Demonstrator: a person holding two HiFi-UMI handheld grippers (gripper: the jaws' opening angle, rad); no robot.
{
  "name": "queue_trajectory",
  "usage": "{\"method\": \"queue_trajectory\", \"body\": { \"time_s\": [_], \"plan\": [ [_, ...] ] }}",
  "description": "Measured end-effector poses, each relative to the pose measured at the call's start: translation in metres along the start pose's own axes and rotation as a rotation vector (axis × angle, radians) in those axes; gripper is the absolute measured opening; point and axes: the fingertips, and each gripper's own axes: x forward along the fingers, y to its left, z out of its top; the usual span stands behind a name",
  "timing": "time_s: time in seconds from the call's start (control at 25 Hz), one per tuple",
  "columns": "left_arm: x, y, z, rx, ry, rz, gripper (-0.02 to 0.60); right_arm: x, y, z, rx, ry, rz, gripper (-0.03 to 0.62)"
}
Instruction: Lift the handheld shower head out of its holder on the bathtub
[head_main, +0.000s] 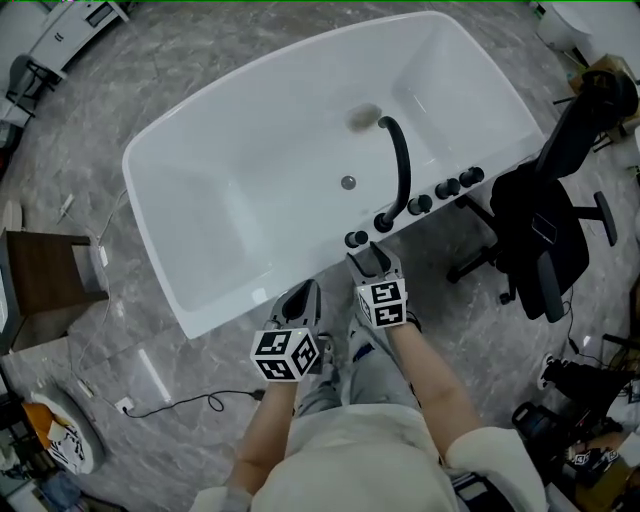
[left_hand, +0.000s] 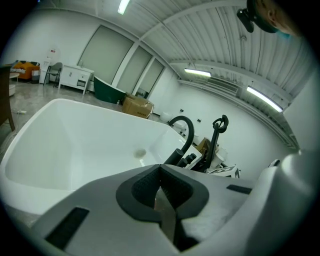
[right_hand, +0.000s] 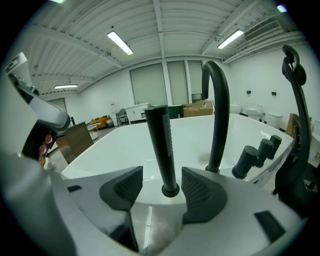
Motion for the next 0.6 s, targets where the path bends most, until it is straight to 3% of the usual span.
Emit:
{"method": "queue_trajectory", "body": {
  "time_s": [0.28,0.48,0.6],
  "plan": [
    [0.01,0.013,-0.004,-0.011,0.021,0.025,0.02,0.034,-0.004,-0.001,-0.007,0.026,0.003,0.244],
    [0.012,0.014,-0.005,-0.019,0.03,0.028,0.02,0.043,-0.011,-0.006,-0.034,0.041,-0.03,0.146],
    [0.011,0.015,-0.005,-0.015,0.03,0.027,0.02,0.045,-0.013,-0.003,-0.037,0.037,-0.041,0.144]
  ]
}}
